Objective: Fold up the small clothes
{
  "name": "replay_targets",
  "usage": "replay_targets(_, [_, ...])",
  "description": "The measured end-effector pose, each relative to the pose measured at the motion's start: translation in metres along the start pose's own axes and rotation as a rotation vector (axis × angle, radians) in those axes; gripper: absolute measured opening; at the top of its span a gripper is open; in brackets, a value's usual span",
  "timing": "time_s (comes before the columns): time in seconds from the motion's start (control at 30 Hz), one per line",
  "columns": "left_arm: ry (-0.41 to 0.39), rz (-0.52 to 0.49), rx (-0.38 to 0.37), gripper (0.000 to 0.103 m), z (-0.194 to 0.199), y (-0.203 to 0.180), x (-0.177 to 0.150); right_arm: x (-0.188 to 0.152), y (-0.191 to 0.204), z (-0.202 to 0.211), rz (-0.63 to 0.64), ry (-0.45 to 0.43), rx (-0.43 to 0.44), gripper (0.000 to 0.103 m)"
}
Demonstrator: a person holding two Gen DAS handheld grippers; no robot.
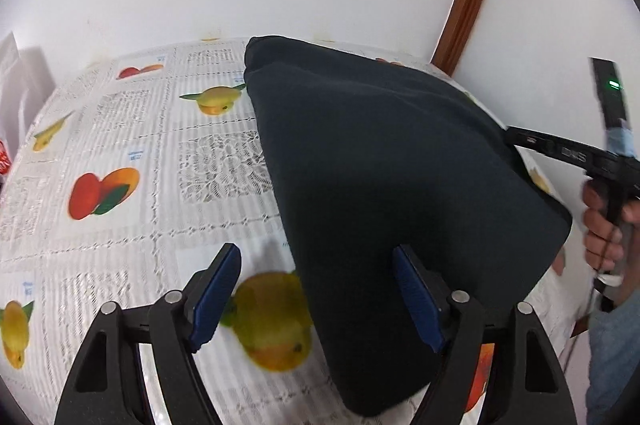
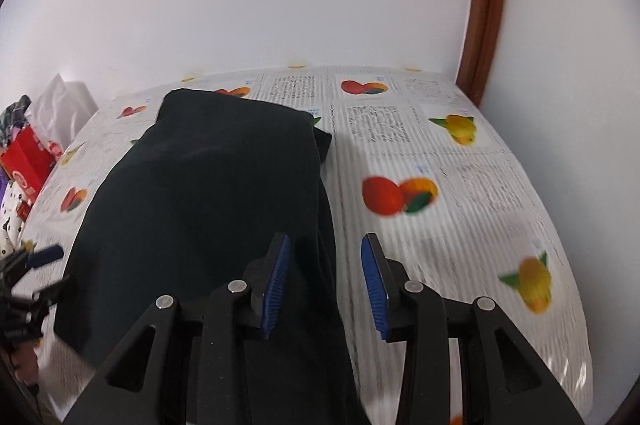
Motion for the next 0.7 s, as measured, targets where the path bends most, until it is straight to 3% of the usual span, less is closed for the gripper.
replay_targets(0.23, [0.038,0.014,-0.102,0.064,-0.019,0.0,0.012,0.036,0.016,-0.057,0.013,0.101,0.043,0.037])
replay_targets(0.3, [0.055,0.04,-0.145,0.056,-0.026,0.0,0.013,0.04,0.019,-0.075,0.004,0.126,0.059,0.037])
replay_targets(0.33, [0.055,0.043,-0.152,0.055,-0.026,0.0,0.014,0.041,0.022,-0.079,0.0,0.12,0.076,0.025])
replay_targets(0.37, [0.052,0.046,-0.154,0.048,-0.026,0.002,0.016,0.043,0.032,-0.082,0.007,0.11,0.136,0.01])
replay_targets(0.4, [0.046,0.051,-0.152,0.043,-0.026,0.005,0.018,0.044,0.034,-0.084,0.016,0.095,0.124,0.006])
replay_targets(0.57, [0.028,0.096,-0.135,0.038,-0.022,0.028,0.026,0.058,0.057,-0.089,0.029,0.036,0.112,0.005])
replay_targets(0.7, [0.011,0.097,-0.057,0.038,-0.012,0.051,0.031,0.07,0.085,-0.097,0.029,0.03,0.143,0.005])
Point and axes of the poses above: each gripper's, at about its wrist camera, not at the fingertips, and z roughly against the way its jaws point, y to its left, x to its top, the point moved 9 cm from there along -z, roughly the way its jaws point, and after that the axes turned 8 degrees about -x, right-handed, at the moved point
